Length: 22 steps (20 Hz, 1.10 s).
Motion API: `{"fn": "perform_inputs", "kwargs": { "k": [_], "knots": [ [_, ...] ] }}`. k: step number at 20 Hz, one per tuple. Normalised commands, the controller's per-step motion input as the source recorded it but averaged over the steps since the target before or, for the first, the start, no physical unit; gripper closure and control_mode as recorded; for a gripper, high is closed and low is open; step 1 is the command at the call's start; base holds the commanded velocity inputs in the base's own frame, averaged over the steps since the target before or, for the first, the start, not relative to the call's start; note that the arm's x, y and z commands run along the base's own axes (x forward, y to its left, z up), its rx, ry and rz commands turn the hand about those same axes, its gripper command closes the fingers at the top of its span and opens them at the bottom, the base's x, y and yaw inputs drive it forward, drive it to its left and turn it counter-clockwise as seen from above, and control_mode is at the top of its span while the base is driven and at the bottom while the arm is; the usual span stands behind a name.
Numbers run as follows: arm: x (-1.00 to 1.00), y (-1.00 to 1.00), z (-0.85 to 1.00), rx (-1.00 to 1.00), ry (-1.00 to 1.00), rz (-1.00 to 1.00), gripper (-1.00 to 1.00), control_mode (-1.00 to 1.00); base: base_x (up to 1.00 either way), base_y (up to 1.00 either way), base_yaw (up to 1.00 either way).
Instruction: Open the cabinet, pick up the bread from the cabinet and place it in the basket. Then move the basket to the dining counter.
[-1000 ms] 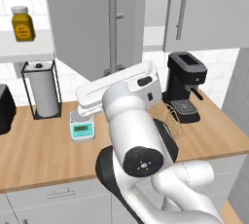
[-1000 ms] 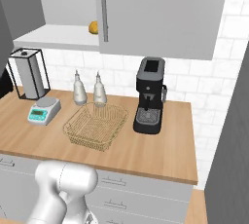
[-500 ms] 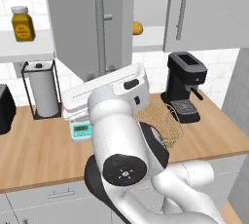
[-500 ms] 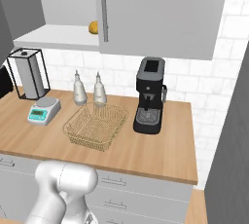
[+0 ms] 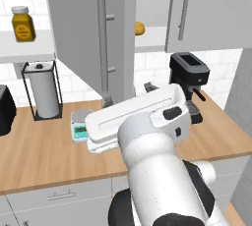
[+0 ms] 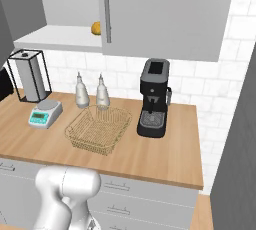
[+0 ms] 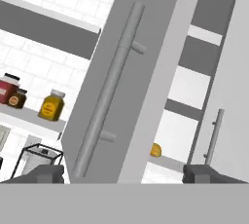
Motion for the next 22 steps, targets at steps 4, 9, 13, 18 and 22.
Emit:
{"fn": "perform_inputs", "kwargs": {
  "k": [4, 9, 13, 18, 22],
  "knots": [
    [-0.35, -1.0, 0.05, 0.03, 0.15, 0.0, -1.0, -1.0, 0.0, 0.0, 0.0],
    [-0.11, -1.0, 0.1, 0.05, 0.2, 0.0, -1.0, -1.0, 0.0, 0.0, 0.0],
    [0.03, -1.0, 0.08, 0.07, 0.17, 0.0, -1.0, -1.0, 0.0, 0.0, 0.0],
    [0.44, -0.88, 0.06, 0.11, 0.13, 0.1, -1.0, -1.0, 0.0, 0.0, 0.0],
    [0.77, -0.63, 0.0, 0.13, 0.12, 0.25, -1.0, -1.0, 0.0, 0.0, 0.0]
  ]
}}
